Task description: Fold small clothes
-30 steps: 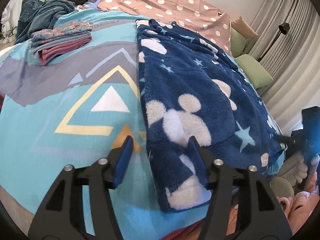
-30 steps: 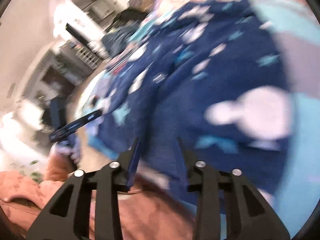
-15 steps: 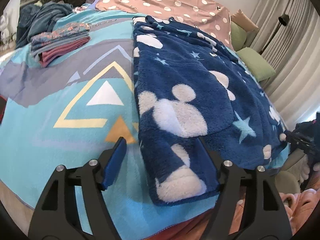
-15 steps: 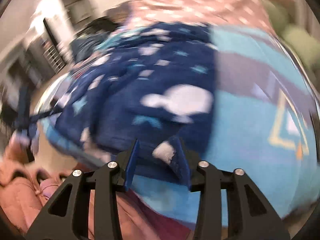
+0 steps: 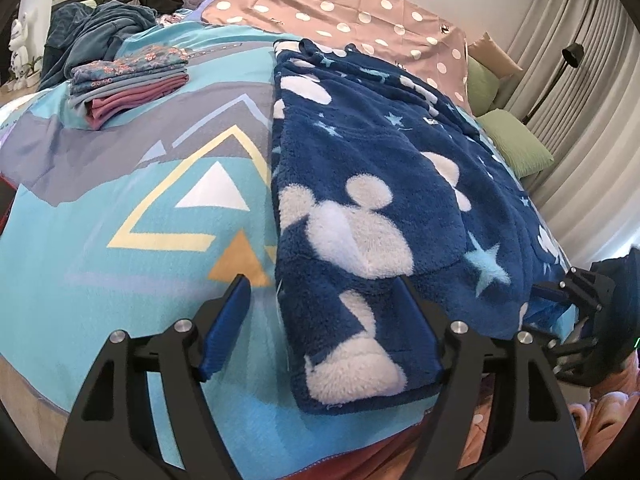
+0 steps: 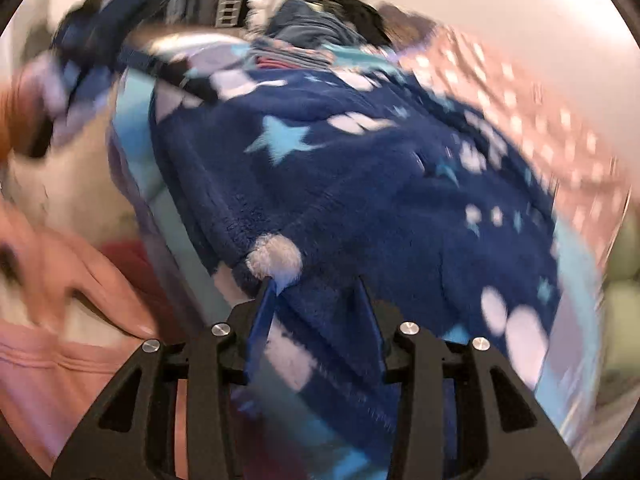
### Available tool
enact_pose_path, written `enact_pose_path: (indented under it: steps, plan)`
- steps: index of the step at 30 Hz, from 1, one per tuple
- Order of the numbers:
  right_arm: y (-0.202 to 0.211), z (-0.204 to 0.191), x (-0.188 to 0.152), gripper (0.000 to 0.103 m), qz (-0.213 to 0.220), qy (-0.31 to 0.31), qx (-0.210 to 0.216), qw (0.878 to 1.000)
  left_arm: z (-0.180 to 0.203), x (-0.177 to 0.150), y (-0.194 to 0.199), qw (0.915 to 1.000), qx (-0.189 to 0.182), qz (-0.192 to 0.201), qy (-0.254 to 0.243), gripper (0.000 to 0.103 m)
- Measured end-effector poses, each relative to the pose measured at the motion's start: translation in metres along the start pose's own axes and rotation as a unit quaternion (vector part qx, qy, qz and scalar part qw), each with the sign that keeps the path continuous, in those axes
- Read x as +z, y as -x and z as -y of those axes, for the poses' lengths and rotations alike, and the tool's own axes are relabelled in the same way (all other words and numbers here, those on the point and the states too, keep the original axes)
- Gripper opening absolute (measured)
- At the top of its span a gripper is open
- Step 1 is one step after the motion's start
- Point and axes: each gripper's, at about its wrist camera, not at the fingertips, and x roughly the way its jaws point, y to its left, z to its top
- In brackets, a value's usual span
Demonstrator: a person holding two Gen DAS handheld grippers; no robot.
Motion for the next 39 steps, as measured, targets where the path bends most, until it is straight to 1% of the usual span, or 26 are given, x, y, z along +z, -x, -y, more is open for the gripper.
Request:
enact_pose_path:
  steps: [1,3,4,5,7,9,10,11,13,16,17,18,19,21,23,25,27,28,29,30,31,32,33,35,37,39]
  plan:
    - [0.001,0.002,-0.002,0.042,0.001,0.002,0.000,1.000,-0.001,0.000,0.000,1.0000,-0.001,0.001,0.003,0.075]
    - [0.001,0.010,-0.004,0.040,-0.008,-0.019,0.022,1.000,-0.001,0.000,0.000,1.0000,-0.001,0.001,0.003,0.075]
    - [0.002,0.014,-0.007,0.032,-0.012,-0.026,0.025,0.999,-0.001,0.000,0.000,1.0000,0.000,0.001,0.002,0.075]
    - [0.005,0.020,-0.010,0.028,-0.013,-0.035,0.027,0.999,-0.001,0.000,0.000,1.0000,0.001,0.000,0.001,0.075]
    - [0.014,0.025,-0.015,0.028,-0.007,-0.050,0.038,0.998,0.000,0.000,0.001,1.0000,0.002,-0.001,0.000,0.075]
    - [0.021,0.028,-0.019,0.035,0.000,-0.059,0.037,0.998,0.000,0.000,0.001,1.0000,0.002,-0.001,0.001,0.075]
    - [0.023,0.026,-0.020,0.043,0.003,-0.057,0.029,0.998,0.000,0.000,0.001,1.0000,0.002,-0.002,0.000,0.075]
    - [0.022,0.024,-0.021,0.047,0.002,-0.050,0.019,0.999,0.001,0.001,0.000,1.0000,0.003,-0.002,0.000,0.075]
    - [0.015,0.017,-0.021,0.049,-0.006,-0.032,0.008,0.999,0.002,0.001,0.000,1.0000,0.005,-0.003,0.000,0.076]
    - [0.005,0.010,-0.017,0.048,0.002,-0.014,-0.018,1.000,0.003,0.001,0.000,1.0000,0.005,-0.004,-0.003,0.077]
    - [0.004,0.013,-0.015,0.035,0.009,-0.020,-0.013,1.000,0.004,0.000,-0.001,1.0000,0.006,-0.004,-0.005,0.077]
    - [0.004,0.018,-0.012,0.022,0.012,-0.034,0.010,0.999,0.005,0.000,-0.001,0.9999,0.007,-0.003,-0.008,0.077]
    - [0.006,0.022,-0.010,0.007,0.015,-0.047,0.020,0.999,0.005,0.000,-0.001,0.9999,0.007,-0.002,-0.009,0.077]
    - [0.016,0.030,-0.010,0.006,0.025,-0.068,0.057,0.996,0.006,-0.001,0.000,1.0000,0.002,0.000,-0.009,0.075]
    - [0.024,0.033,-0.013,0.006,0.017,-0.073,0.085,0.994,0.005,-0.001,0.001,0.9999,-0.003,0.000,-0.010,0.075]
    - [0.027,0.033,-0.018,0.005,0.010,-0.081,0.099,0.992,0.005,-0.002,0.001,0.9999,-0.005,-0.001,-0.010,0.075]
    - [0.025,0.032,-0.021,0.005,0.002,-0.089,0.100,0.991,0.004,-0.002,0.000,1.0000,-0.006,-0.002,-0.008,0.075]
    - [0.024,0.032,-0.023,0.006,0.002,-0.098,0.099,0.990,0.004,-0.001,0.000,1.0000,-0.005,-0.001,-0.007,0.075]
    - [0.023,0.033,-0.024,0.010,0.001,-0.111,0.107,0.988,0.004,-0.001,-0.001,1.0000,-0.005,-0.001,-0.007,0.075]
    - [0.025,0.034,-0.025,0.012,0.003,-0.123,0.112,0.986,0.004,0.000,-0.001,1.0000,-0.004,-0.002,-0.007,0.075]
    - [0.028,0.036,-0.026,0.019,0.007,-0.131,0.116,0.985,0.004,0.000,-0.001,1.0000,-0.004,-0.002,-0.008,0.075]
    - [0.034,0.038,-0.027,0.030,0.015,-0.141,0.116,0.983,0.005,0.000,-0.001,1.0000,-0.003,-0.003,-0.009,0.075]
    - [0.040,0.042,-0.029,0.034,0.023,-0.149,0.112,0.982,0.005,0.000,-0.001,0.9999,-0.003,-0.004,-0.011,0.075]
    - [0.057,0.055,-0.036,0.035,0.040,-0.184,0.101,0.977,0.005,0.000,-0.002,0.9999,-0.003,-0.005,-0.011,0.076]
    - [0.071,0.075,-0.048,0.036,0.056,-0.237,0.086,0.966,0.005,-0.001,-0.001,0.9999,-0.004,-0.007,-0.010,0.076]
    - [0.089,0.107,-0.073,0.043,0.076,-0.338,0.065,0.936,0.005,-0.003,0.000,0.9998,-0.003,-0.012,-0.013,0.076]
